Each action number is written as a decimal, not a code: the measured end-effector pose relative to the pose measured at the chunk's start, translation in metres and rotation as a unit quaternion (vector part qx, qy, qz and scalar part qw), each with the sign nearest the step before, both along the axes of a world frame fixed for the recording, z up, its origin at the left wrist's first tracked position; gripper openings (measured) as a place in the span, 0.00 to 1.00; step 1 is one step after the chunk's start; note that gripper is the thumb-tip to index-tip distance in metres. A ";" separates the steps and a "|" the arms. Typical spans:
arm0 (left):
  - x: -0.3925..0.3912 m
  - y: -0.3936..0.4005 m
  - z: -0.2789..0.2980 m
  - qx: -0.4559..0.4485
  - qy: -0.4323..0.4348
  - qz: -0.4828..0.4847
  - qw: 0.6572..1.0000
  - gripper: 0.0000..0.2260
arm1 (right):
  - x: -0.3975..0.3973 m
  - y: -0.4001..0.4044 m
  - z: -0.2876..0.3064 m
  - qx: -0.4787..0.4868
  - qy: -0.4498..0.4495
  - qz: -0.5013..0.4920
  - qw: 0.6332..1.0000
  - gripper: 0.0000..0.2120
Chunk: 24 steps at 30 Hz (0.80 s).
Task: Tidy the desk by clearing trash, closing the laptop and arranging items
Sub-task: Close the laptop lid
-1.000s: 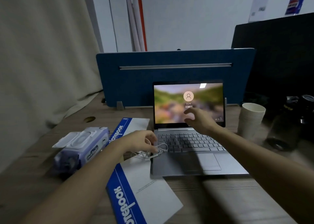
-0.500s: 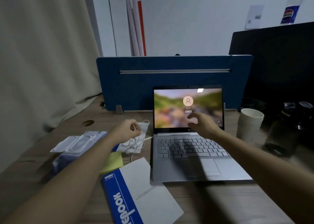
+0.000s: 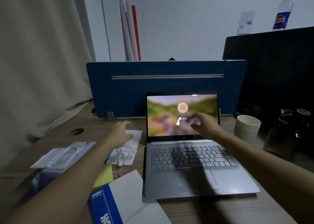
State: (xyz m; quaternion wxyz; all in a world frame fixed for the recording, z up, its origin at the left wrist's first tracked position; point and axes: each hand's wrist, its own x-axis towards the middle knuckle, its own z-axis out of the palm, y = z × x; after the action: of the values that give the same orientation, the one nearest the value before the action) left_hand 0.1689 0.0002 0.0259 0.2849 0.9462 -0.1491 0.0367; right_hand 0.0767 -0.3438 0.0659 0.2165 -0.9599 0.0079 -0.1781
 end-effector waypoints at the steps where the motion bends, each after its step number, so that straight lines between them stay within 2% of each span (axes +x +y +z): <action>1: 0.002 -0.006 0.002 -0.005 -0.006 -0.005 1.000 0.26 | 0.003 -0.004 0.002 -0.008 -0.003 0.001 1.000 0.16; 8: 0.018 -0.055 0.041 -0.028 -0.096 -0.046 0.994 0.29 | 0.033 -0.027 0.023 -0.030 -0.044 -0.026 0.998 0.24; 13: 0.033 -0.094 0.076 0.036 -0.166 -0.065 0.983 0.31 | 0.063 -0.040 0.045 -0.079 -0.034 -0.042 0.995 0.32; 20: 0.055 -0.134 0.096 0.137 -0.143 -0.059 0.978 0.29 | 0.093 -0.051 0.060 -0.145 0.071 -0.063 0.985 0.34; 24: 0.054 -0.141 0.094 0.118 -0.150 -0.053 0.980 0.27 | 0.092 -0.053 0.057 -0.180 0.022 -0.060 0.982 0.31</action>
State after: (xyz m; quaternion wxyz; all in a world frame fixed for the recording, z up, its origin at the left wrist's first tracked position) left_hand 0.2231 -0.1408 0.1204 0.1472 0.9476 -0.2437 0.1453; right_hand 0.1683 -0.3964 0.1226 0.0288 -0.9846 0.0381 -0.1681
